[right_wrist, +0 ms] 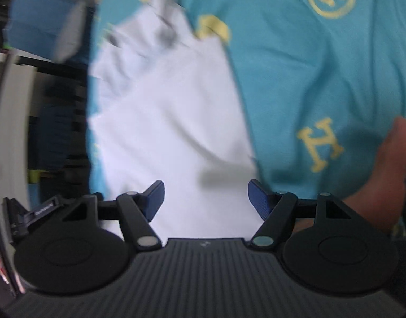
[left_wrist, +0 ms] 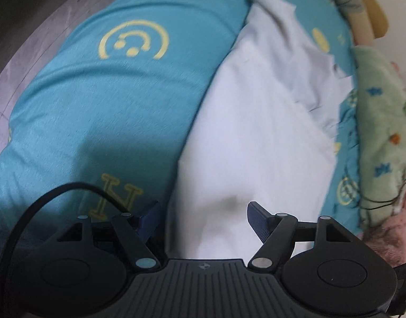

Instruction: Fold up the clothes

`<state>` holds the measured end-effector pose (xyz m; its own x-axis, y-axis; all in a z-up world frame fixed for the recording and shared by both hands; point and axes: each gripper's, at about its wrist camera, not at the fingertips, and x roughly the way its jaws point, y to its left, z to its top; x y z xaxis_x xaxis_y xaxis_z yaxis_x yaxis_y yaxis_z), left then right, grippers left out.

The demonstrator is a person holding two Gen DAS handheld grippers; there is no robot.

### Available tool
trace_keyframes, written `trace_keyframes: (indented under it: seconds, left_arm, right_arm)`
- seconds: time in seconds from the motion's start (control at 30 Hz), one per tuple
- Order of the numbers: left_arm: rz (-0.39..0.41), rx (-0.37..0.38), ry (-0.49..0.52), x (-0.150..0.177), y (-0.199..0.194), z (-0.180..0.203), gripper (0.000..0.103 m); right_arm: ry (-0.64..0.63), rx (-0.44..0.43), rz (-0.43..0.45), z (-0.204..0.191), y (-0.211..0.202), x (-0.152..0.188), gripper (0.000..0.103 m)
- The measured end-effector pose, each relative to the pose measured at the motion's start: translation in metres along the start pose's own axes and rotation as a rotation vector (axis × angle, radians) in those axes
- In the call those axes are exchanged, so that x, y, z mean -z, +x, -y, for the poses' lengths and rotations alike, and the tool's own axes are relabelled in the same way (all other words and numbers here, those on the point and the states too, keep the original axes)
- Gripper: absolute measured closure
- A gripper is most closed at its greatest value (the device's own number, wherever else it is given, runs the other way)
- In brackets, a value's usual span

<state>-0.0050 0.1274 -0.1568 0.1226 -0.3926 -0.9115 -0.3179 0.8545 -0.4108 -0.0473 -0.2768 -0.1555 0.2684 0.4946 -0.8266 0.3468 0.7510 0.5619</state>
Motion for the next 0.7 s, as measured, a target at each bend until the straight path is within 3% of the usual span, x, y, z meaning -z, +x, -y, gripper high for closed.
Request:
trace_keyframes:
  seconds: [0.13,0.23,0.33,0.43,0.53,0.57,0.6,0.63,0.7]
  left_arm:
    - [-0.093,-0.041,0.093,0.007,0.017,0.002,0.023]
    - [-0.115,-0.041,0.132,0.011,0.016,0.005,0.022]
    - [-0.146,-0.041,0.167,0.013,0.018,0.004,0.025]
    - [-0.181,-0.009,0.220,0.017,0.017,0.005,0.040]
    - [-0.171,0.060,0.248,0.021,0.008,0.001,0.064]
    - [-0.159,0.081,0.250,0.022,0.004,0.000,0.077]
    - [-0.139,0.105,0.248,0.023,-0.001,-0.003,0.091]
    - [-0.120,0.128,0.245,0.024,-0.007,-0.005,0.094]
    - [-0.081,0.174,0.241,0.025,-0.018,-0.009,0.096]
  right_arm:
    - [-0.005,0.047,-0.094,0.004,0.029,-0.005,0.031]
    - [-0.004,0.079,-0.207,0.003,0.049,-0.007,0.031]
    - [-0.018,0.081,-0.260,0.003,0.056,-0.004,0.030]
    - [-0.045,0.099,-0.293,0.000,0.060,-0.002,0.030]
    - [-0.071,0.096,-0.305,-0.004,0.058,0.003,0.030]
    - [-0.086,0.091,-0.305,-0.006,0.057,0.006,0.031]
    - [-0.121,0.087,-0.297,-0.011,0.054,0.010,0.037]
    - [-0.166,0.088,-0.288,-0.016,0.051,0.017,0.042]
    - [-0.256,0.090,-0.268,-0.028,0.044,0.030,0.075]
